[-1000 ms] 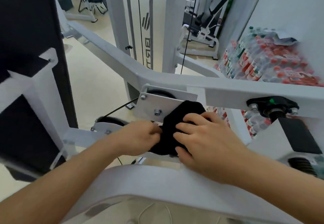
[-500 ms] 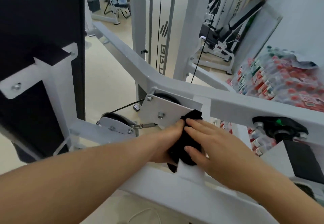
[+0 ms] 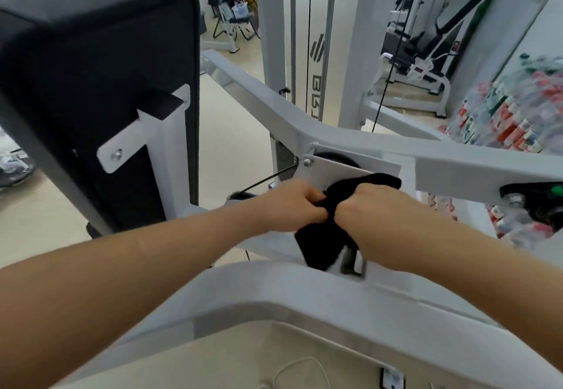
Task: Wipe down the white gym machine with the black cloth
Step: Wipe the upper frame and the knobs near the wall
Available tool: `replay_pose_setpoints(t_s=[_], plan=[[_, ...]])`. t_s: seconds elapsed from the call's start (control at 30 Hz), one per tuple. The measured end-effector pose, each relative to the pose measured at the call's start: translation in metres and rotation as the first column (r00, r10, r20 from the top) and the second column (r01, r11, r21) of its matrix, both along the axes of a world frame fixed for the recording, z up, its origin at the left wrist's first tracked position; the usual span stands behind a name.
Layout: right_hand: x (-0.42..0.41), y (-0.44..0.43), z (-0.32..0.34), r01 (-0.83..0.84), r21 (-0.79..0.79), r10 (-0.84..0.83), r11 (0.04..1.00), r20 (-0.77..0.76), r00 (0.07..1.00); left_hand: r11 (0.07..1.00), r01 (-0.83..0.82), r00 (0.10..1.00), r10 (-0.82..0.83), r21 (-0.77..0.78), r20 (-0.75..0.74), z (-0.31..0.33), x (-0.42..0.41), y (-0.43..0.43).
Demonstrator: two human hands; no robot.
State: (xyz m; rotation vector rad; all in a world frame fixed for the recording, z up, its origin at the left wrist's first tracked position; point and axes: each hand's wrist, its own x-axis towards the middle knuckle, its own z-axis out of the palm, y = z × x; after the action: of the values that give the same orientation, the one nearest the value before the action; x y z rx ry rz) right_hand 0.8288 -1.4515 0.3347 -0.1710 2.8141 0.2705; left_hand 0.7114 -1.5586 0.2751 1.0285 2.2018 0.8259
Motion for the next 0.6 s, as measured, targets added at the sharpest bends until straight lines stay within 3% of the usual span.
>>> replay_pose_setpoints(t_s=[0.03, 0.1, 0.2, 0.23, 0.27, 0.37, 0.4, 0.5, 0.6], plan=[[-0.01, -0.01, -0.007, 0.018, -0.009, -0.017, 1.0, 0.042, 0.999, 0.996, 0.078, 0.977, -0.084, -0.036, -0.195, -0.004, -0.011, -0.009], [-0.032, -0.028, -0.025, 0.056, -0.036, -0.052, 0.998, 0.124, 0.991, 0.95, 0.282, 0.82, -0.31, -0.131, -0.481, -0.021, -0.031, -0.026], [-0.056, -0.044, -0.055, 0.102, 0.007, -0.099, 0.995, 0.307, 0.947, 0.788, 0.548, 0.435, -0.556, -0.282, -0.708, -0.072, -0.058, -0.041], [-0.062, -0.048, -0.063, 0.128, 0.025, -0.128, 0.991, 0.372, 0.919, 0.743, 0.596, 0.352, -0.584, -0.306, -0.732, -0.091, -0.064, -0.042], [-0.065, -0.049, -0.072, 0.157, 0.057, -0.166, 0.986, 0.441, 0.882, 0.717, 0.619, 0.326, -0.605, -0.32, -0.726, -0.109, -0.066, -0.041], [-0.072, -0.047, -0.093, 0.139, 0.167, -0.213, 0.976, 0.618, 0.757, 0.67, 0.596, 0.347, -0.712, -0.442, -0.61, -0.144, -0.056, -0.028], [-0.074, -0.044, -0.1, 0.149, 0.177, -0.23, 0.973, 0.655, 0.72, 0.665, 0.563, 0.394, -0.737, -0.49, -0.549, -0.152, -0.051, -0.026], [-0.084, -0.035, -0.118, 0.209, 0.17, -0.268, 0.963, 0.699, 0.663, 0.748, 0.513, 0.555, -0.663, -0.421, -0.502, -0.167, -0.045, -0.031], [-0.104, -0.043, -0.134, 0.164, 0.157, -0.226, 0.974, 0.745, 0.628, 0.778, 0.511, 0.587, -0.627, -0.366, -0.512, -0.176, -0.057, -0.065]])
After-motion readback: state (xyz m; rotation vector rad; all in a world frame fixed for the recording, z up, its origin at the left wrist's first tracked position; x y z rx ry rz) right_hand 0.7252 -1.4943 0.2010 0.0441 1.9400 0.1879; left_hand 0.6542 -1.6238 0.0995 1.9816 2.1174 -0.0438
